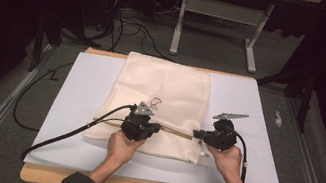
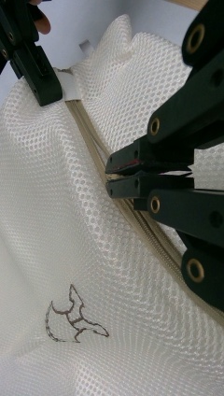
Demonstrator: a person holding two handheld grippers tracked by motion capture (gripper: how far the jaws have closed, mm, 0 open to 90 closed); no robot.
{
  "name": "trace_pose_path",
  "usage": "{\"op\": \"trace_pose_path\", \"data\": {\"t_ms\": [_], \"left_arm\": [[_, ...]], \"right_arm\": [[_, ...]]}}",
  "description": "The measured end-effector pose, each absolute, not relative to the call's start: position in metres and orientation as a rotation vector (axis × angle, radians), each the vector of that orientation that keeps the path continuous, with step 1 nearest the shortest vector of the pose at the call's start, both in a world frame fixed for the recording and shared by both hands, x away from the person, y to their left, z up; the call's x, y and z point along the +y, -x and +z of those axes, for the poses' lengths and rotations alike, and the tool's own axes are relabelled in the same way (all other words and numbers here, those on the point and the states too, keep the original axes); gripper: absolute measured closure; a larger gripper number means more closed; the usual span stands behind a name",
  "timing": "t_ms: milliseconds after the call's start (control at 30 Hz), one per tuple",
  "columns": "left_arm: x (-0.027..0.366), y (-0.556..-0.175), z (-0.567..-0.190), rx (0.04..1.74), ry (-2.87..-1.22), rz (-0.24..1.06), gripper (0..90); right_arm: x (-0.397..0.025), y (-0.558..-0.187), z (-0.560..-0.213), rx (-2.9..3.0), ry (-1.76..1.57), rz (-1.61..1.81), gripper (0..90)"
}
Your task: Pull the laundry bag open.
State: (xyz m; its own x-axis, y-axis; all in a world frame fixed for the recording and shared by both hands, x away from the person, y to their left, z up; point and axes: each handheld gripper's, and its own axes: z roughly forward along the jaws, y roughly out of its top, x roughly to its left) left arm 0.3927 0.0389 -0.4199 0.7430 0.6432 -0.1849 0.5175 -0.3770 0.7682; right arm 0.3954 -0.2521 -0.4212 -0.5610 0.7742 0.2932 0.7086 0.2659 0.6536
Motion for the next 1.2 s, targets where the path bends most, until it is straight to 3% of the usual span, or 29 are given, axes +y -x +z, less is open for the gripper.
{"op": "trace_pose_path", "data": {"t_ms": [1200], "left_arm": [[0.061, -0.392, -0.413, 0.909, -1.998, 0.200, 87.6]], "right_arm": [[-0.256, -0.393, -0.415, 2.391, -1.444, 1.153, 88.6]]}}
